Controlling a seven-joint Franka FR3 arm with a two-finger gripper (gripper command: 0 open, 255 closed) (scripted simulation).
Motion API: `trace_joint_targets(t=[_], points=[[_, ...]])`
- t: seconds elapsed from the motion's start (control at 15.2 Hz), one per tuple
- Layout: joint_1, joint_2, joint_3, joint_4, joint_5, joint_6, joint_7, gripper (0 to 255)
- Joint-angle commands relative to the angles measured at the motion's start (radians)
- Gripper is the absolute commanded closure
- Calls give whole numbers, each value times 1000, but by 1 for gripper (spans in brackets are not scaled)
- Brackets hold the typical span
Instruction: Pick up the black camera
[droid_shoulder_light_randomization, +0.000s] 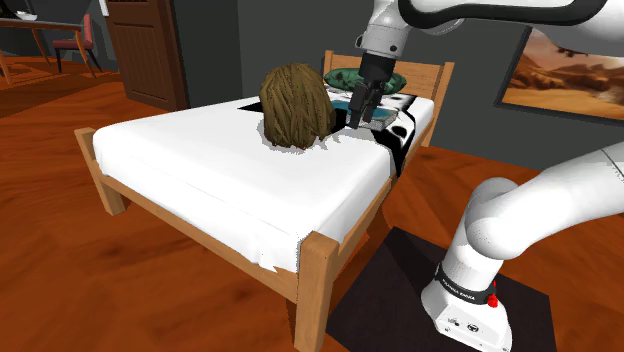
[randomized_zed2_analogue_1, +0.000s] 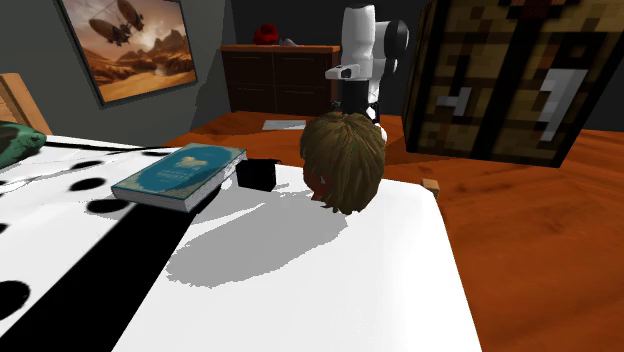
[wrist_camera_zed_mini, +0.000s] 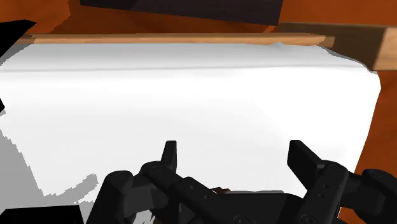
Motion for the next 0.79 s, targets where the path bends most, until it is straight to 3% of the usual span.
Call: trace_joint_targets(t=[0.0,0.33,0.73], points=[[0,0,0,0,0,0,0,0],[39,50,-153,13,-93,14,-347,0],[95,194,-322,112,-172,45,-758,0]])
